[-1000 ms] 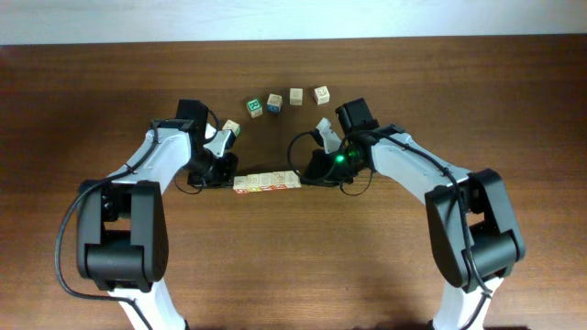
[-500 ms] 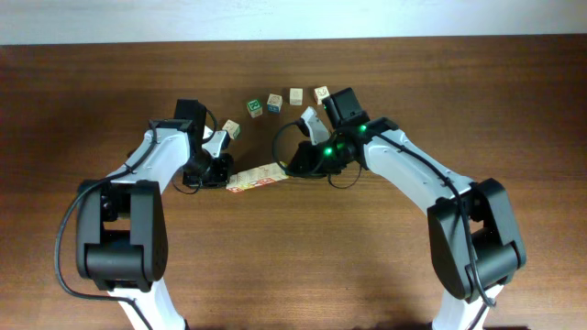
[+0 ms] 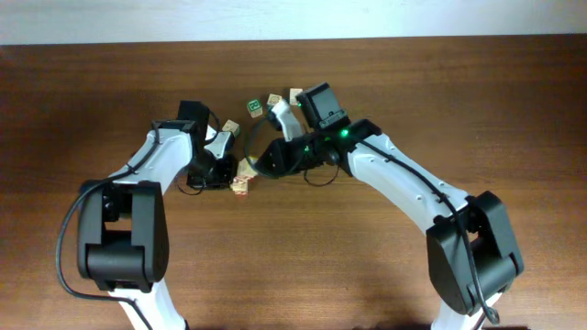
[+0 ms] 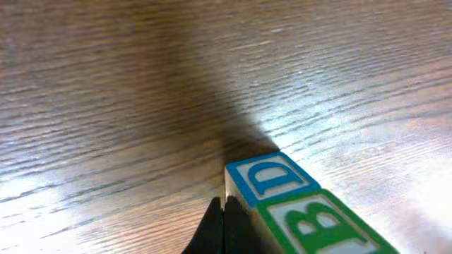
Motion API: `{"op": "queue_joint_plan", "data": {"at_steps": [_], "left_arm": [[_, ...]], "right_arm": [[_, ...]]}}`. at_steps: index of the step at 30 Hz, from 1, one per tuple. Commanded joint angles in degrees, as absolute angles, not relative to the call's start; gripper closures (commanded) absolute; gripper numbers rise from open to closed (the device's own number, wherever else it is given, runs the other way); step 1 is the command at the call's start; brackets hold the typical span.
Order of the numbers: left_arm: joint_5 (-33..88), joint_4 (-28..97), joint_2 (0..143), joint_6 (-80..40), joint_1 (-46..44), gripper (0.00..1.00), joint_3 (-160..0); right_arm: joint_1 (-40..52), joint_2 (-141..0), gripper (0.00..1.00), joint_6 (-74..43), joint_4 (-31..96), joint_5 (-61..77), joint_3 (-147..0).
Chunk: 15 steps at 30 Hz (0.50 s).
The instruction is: Rotate 5 blocks
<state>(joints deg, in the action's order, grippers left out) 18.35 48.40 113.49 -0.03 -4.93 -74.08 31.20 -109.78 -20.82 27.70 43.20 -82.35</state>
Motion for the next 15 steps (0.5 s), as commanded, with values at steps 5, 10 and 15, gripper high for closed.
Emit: {"op": "queue_joint_plan", "data": {"at_steps": [5, 10, 15], "left_arm": [[27.6, 48.7, 113.7, 0.2, -7.4, 1.0, -74.1], [27.3, 48.7, 113.7, 0.2, -7.1, 1.0, -74.1], [27.2, 50.8, 113.7, -0.8, -4.2, 1.0, -75.1]], "right_arm": [[34.1, -112.2, 0.96, -22.9, 26.9, 36.4, -81.1], [34.1, -112.2, 0.95, -22.9, 25.6, 36.4, -81.8], [34.2, -112.3, 0.96, -23.0, 24.7, 36.4, -81.9]]}}
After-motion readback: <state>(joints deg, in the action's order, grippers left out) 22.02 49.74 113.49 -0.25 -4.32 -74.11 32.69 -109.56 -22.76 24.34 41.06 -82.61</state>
